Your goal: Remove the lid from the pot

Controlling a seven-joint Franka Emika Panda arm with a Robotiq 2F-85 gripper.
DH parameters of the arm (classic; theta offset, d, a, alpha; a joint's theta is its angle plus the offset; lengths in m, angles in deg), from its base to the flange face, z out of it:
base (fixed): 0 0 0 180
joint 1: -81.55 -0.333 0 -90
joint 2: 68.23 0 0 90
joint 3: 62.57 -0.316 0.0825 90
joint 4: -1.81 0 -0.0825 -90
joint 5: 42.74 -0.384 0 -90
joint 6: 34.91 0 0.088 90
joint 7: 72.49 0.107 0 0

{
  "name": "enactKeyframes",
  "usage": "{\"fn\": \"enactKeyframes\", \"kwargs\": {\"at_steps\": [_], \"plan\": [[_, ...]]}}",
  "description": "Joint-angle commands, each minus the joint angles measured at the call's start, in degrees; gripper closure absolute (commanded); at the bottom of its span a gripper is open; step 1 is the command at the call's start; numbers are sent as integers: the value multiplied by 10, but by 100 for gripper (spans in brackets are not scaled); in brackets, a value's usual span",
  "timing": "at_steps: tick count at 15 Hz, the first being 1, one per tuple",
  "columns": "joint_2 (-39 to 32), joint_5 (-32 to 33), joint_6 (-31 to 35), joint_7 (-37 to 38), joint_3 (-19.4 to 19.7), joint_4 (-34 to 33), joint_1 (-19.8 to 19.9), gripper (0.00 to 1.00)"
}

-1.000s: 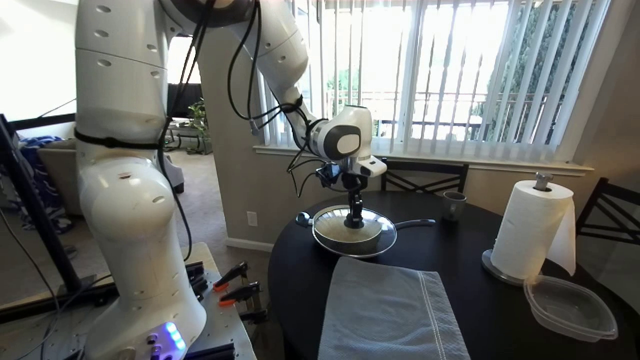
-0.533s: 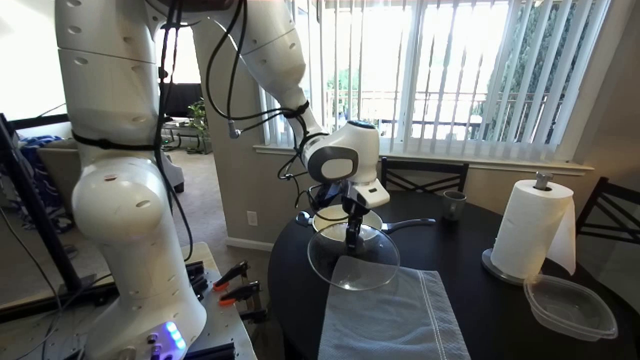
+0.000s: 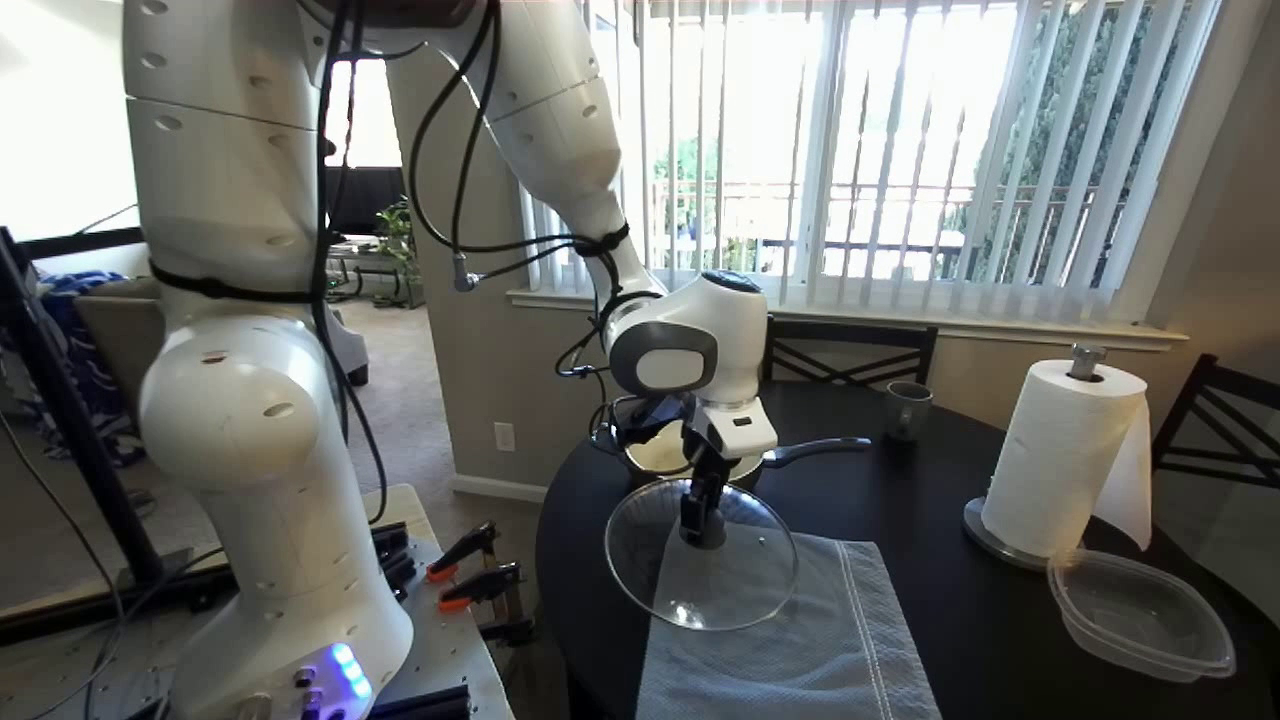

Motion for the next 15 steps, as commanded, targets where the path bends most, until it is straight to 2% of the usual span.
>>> {"fn": "enactKeyframes", "kwargs": {"at_steps": [1, 5, 15], "plan": [[-25, 53, 3, 98, 30, -23, -27, 67], [-71, 84, -4, 168, 51, -58, -48, 67], [-140, 92, 14, 317, 96, -95, -110, 67]]}}
